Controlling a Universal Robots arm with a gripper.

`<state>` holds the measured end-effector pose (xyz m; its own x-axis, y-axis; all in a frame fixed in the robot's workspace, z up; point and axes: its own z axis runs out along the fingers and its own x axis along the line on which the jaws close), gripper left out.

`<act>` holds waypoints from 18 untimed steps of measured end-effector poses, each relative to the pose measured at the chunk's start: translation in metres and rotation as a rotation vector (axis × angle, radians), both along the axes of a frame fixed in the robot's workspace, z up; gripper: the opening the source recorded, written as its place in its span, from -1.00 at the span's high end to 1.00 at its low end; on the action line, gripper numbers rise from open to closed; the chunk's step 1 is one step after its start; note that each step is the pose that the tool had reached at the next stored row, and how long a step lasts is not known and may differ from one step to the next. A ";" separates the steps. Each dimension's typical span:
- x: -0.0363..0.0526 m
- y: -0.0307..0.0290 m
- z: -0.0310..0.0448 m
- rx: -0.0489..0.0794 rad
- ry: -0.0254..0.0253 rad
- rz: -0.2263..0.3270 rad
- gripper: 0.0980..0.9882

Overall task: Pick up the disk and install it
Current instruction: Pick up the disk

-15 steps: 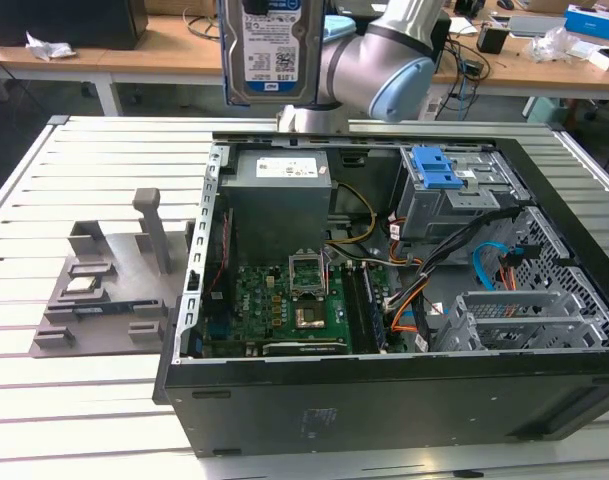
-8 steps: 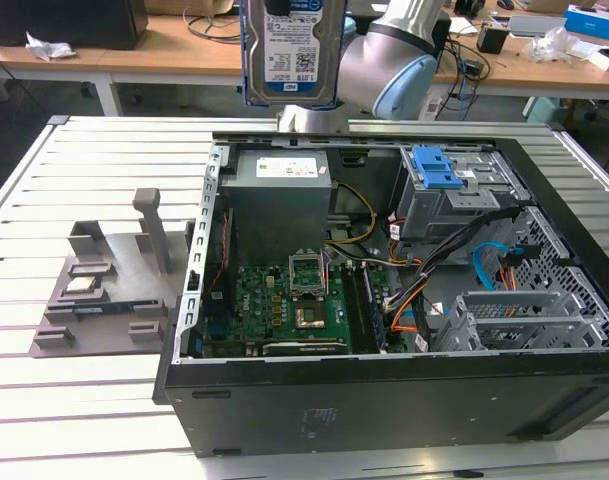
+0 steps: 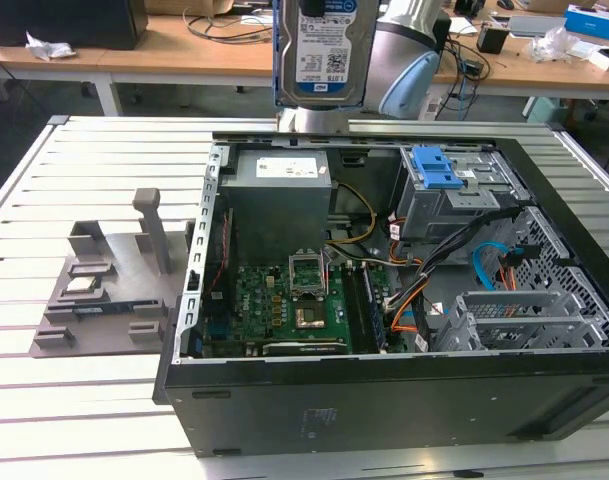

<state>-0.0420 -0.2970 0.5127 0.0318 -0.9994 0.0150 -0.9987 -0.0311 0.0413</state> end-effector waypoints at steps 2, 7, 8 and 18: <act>0.0075 0.0000 0.0000 0.000 0.0000 0.000 0.39; 0.0278 0.0000 0.0000 0.000 0.0000 0.000 0.39; 0.0314 0.0000 0.0000 0.000 0.0000 0.000 0.39; 0.0608 0.0000 0.0000 0.000 0.0000 0.000 0.39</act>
